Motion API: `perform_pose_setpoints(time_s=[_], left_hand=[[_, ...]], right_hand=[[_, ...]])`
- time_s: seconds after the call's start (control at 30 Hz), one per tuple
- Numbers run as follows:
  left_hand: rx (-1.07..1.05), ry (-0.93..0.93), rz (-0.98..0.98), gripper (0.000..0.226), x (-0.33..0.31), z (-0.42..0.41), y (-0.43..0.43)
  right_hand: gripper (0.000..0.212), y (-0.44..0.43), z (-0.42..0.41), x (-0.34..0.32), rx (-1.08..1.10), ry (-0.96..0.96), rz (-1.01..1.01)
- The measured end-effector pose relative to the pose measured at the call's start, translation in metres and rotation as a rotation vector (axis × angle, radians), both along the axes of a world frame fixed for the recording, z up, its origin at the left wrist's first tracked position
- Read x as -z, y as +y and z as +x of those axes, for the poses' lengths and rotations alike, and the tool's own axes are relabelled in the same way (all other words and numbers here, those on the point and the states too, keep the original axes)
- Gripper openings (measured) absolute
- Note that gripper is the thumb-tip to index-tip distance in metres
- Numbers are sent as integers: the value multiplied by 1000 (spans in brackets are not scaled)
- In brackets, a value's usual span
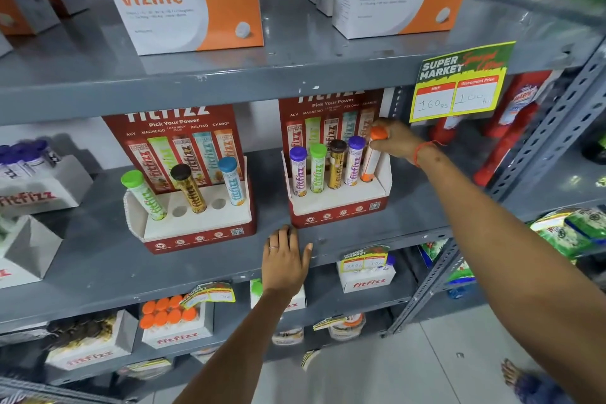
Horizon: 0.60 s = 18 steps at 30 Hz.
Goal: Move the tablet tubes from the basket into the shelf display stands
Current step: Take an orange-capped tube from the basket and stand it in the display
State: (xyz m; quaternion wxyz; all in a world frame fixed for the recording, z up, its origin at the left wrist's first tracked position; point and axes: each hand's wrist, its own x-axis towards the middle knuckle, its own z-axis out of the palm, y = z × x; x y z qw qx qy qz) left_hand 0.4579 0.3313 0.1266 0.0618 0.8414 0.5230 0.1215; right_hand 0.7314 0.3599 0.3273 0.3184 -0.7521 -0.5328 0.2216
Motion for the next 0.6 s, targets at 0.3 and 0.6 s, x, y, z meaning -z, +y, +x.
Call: perform_pose_setpoints(time_s=[0.3, 0.6], left_hand=[[-3, 2, -10, 60, -1, 1, 0], [-3, 11, -15, 61, 0, 0, 0]], right_hand=[[39, 1, 0, 17, -6, -200, -123], [42, 3, -5, 4, -61, -420, -79]])
